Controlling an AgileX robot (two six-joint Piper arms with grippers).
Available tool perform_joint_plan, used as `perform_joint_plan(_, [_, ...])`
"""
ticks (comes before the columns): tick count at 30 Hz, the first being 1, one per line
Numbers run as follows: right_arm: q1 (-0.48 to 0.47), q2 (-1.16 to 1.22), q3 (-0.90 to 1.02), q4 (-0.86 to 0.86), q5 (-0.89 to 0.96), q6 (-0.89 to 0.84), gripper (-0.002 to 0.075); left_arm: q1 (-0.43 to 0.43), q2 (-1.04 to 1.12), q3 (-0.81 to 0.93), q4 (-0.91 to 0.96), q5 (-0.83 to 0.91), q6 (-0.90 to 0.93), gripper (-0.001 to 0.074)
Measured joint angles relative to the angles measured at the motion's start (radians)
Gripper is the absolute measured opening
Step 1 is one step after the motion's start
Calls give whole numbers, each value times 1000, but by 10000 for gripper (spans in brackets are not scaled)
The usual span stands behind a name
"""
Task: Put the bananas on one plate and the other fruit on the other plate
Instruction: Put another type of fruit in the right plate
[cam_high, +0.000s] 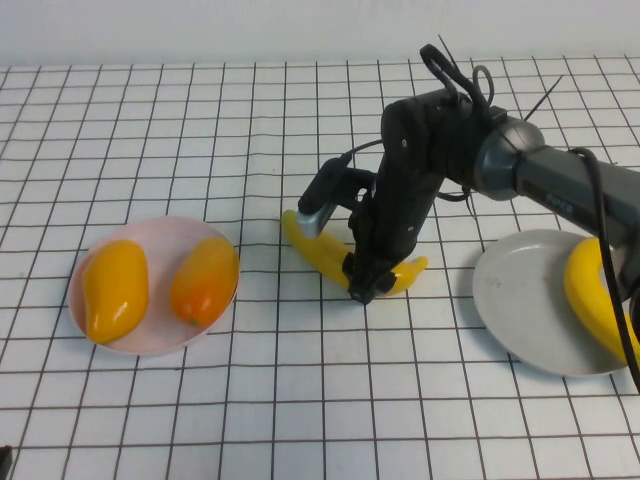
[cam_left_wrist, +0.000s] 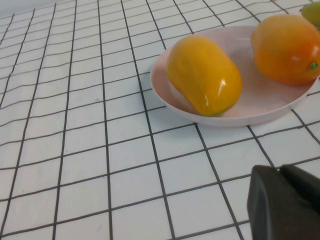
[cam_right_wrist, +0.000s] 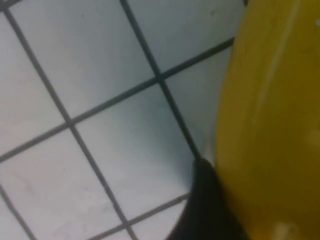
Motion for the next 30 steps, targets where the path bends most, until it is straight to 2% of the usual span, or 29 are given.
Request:
perform_joint_plan(3, [0, 5, -41, 0, 34, 22, 317, 0, 0, 0, 0, 0, 0, -1])
perform_joint_plan(8, [0, -50, -103, -4, 114, 137, 323, 0, 0, 0, 0, 0, 0, -1])
perform_joint_plan(12, [-30, -185, -67, 0, 125, 276, 323, 0, 0, 0, 0, 0, 0, -1])
perform_joint_plan(17, [-101, -389, 158, -19, 106, 439, 323, 0, 0, 0, 0, 0, 0, -1])
perform_joint_plan(21, [-142, -506, 404, -44, -10, 590, 323, 0, 0, 0, 0, 0, 0, -1])
perform_joint_plan(25, [-169, -538, 597, -49, -106, 641, 323, 0, 0, 0, 0, 0, 0, -1])
perform_joint_plan(30, [-170, -528, 723, -90, -212, 692, 323, 0, 0, 0, 0, 0, 0, -1])
